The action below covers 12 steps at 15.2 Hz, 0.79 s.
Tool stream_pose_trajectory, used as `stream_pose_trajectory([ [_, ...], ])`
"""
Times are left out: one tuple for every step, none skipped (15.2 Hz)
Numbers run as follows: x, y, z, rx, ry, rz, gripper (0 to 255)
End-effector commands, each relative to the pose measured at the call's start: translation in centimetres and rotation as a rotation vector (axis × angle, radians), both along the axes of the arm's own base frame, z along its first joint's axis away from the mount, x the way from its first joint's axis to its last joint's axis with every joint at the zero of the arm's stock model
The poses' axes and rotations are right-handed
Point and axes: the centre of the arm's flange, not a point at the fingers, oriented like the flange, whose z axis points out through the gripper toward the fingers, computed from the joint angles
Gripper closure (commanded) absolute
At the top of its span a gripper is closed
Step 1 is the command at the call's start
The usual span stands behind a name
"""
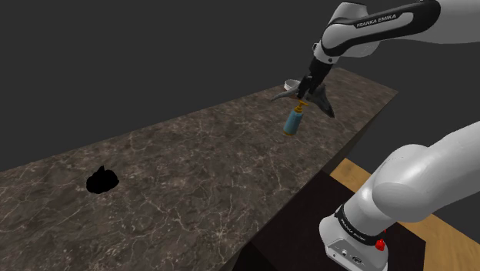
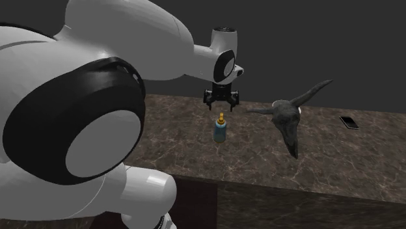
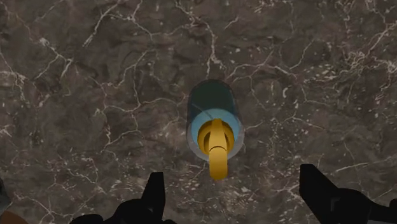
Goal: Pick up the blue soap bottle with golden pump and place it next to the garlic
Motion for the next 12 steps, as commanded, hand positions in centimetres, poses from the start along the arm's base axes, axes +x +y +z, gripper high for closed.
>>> stream_pose_trajectory([
  [0.3,-0.6,-1.2,0.000,0.000,0.002,0],
  [0.3,-0.7,-1.8,0.000,0.000,0.002,0],
  [0.4,-0.7,-2.3,0.000,0.000,0.002,0],
  [0.4,-0.7,-2.8,0.000,0.000,0.002,0],
  [0.5,-0.7,-3.3,0.000,0.000,0.002,0],
  [0.5,-0.7,-3.9,0.000,0.000,0.002,0],
  [0.5,-0.7,-4.2,0.000,0.000,0.002,0],
  [0.5,-0.7,-4.2,0.000,0.000,0.002,0],
  [0.5,-0.7,-4.2,0.000,0.000,0.002,0],
  [0.5,-0.7,-4.2,0.000,0.000,0.002,0],
  [0.5,-0.7,-4.2,0.000,0.000,0.002,0],
  [0.5,-0.7,-4.2,0.000,0.000,0.002,0],
])
